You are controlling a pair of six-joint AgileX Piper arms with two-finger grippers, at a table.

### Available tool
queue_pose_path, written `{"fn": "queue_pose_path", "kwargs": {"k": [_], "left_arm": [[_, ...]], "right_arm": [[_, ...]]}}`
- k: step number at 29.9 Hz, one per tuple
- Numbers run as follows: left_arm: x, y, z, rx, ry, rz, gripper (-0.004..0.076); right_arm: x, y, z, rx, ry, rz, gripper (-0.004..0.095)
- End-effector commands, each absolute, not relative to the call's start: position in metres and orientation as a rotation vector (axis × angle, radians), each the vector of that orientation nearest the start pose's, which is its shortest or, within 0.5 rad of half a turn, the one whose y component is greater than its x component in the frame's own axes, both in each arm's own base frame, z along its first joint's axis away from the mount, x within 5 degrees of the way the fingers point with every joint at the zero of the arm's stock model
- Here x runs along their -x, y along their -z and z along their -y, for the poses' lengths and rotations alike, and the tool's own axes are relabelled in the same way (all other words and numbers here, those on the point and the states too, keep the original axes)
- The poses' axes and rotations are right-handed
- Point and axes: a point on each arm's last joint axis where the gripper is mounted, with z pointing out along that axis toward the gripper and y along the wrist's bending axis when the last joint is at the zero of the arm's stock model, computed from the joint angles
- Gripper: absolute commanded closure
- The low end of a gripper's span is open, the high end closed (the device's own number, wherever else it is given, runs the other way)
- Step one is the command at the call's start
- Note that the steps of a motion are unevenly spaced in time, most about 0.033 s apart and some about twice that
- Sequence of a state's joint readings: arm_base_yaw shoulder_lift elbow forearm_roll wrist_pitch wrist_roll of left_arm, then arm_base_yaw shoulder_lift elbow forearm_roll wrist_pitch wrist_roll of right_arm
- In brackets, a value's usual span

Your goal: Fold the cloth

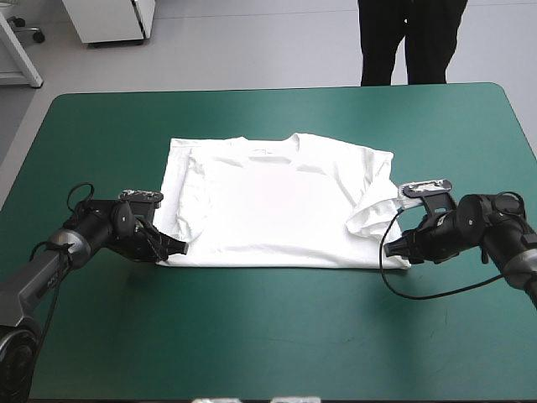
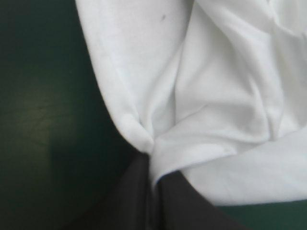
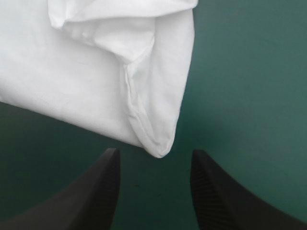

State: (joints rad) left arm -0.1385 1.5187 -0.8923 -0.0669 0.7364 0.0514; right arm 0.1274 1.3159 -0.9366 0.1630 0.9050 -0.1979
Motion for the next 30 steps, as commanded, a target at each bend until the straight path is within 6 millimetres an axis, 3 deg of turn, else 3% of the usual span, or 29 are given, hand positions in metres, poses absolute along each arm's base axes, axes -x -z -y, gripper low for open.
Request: {"fn": "queue_pose_path", "kwargs": {"k": [1,4,11,14,17,19,23,30], "left_arm": [[-0.274,-0.221,0.041,-0.221,0.08,-2.791,0.0733],[-0.274,-0.221,0.041,-0.221,0.08,-2.793,0.0733],[-0.274,-0.221,0.041,-0.222,0.08,-2.799,0.0733],[-0.274,-0.221,0.041,-0.222,0.08,-2.797,0.0733],[-0.274,-0.221,0.041,-0.222,0.08,-2.797,0.0733],[-0.274,-0.221,0.041,-0.232,0.078,-2.796,0.0733],[-0.273,-0.221,0.041,-0.249,0.075,-2.799,0.0733],[-0.266,-0.226,0.041,-0.255,0.078,-2.827,0.0733]], "right_arm": [[-0.252,-0.271,-0.043,0.34,-0.198,-2.721,0.0424],[-0.258,-0.258,-0.045,0.335,-0.214,-2.772,0.0388],[-0.271,-0.233,-0.048,0.32,-0.251,-2.851,0.0423],[-0.275,-0.223,-0.049,0.324,-0.257,-2.883,0.0563],[-0.277,-0.218,-0.049,0.347,-0.256,-2.892,0.0799],[-0.277,-0.218,-0.05,0.363,-0.262,-2.887,0.0925],[-0.275,-0.222,-0.05,0.372,-0.269,-2.881,0.0919],[-0.257,-0.254,-0.048,0.384,-0.266,-2.799,0.0919]]}}
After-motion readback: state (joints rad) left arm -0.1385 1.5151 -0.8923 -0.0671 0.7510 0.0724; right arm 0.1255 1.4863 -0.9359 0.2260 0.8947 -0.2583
